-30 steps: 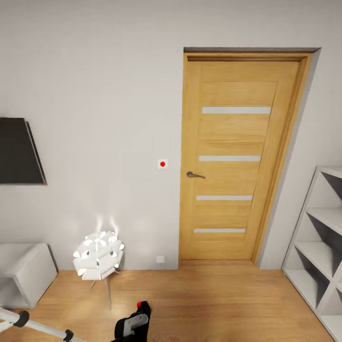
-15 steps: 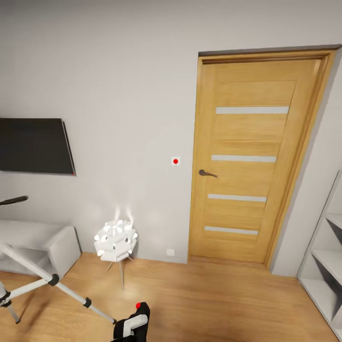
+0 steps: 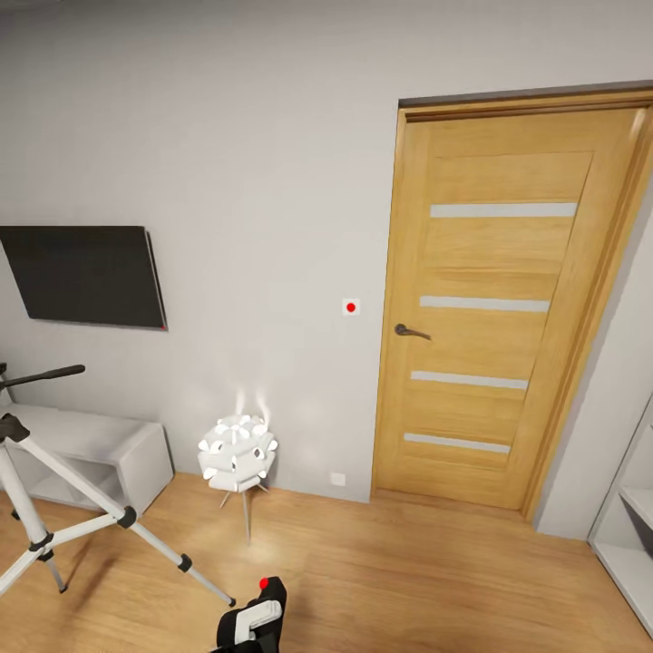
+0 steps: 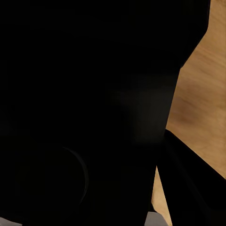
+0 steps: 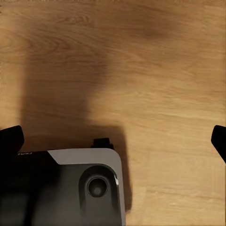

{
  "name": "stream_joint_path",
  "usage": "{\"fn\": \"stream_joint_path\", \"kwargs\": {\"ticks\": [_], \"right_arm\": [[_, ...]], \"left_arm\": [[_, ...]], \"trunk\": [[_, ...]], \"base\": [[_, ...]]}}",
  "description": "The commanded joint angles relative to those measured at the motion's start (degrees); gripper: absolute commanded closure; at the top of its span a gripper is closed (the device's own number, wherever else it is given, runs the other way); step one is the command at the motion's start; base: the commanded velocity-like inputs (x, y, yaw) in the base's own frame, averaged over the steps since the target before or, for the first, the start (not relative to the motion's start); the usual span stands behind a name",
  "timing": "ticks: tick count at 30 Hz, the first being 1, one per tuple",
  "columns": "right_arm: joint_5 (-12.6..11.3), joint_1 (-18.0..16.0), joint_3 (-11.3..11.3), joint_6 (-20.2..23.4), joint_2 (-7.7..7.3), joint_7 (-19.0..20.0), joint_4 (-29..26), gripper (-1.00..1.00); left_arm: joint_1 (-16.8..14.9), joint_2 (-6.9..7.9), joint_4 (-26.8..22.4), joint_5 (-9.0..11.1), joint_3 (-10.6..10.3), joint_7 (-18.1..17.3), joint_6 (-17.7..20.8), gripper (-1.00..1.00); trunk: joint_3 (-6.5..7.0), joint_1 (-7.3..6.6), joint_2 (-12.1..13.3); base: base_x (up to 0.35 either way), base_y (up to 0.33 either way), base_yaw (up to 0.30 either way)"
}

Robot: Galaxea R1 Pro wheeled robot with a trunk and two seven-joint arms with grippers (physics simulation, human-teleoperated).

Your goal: Attach the digital camera to the camera tripod in the bedroom.

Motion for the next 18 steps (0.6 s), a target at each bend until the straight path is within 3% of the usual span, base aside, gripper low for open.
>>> {"fn": "stream_joint_path", "kwargs": {"ticks": [1, 18], "right_arm": [[0.12, -0.06, -0.38, -0.35, 0.06, -0.10, 0.16, -1.00], [-0.01, -0.06, -0.38, -0.18, -0.03, -0.19, 0.15, -1.00]], "left_arm": [[-0.03, 0.00, 0.05, 0.56, -0.44, -0.27, 0.09, 1.00], [-0.03, 0.01, 0.07, 0.56, -0.44, -0.27, 0.17, 1.00]], "trunk": [[-0.02, 0.02, -0.05], [-0.02, 0.02, -0.05]], "base": [[0.000, 0.000, 0.001], [0.000, 0.000, 0.000]]}}
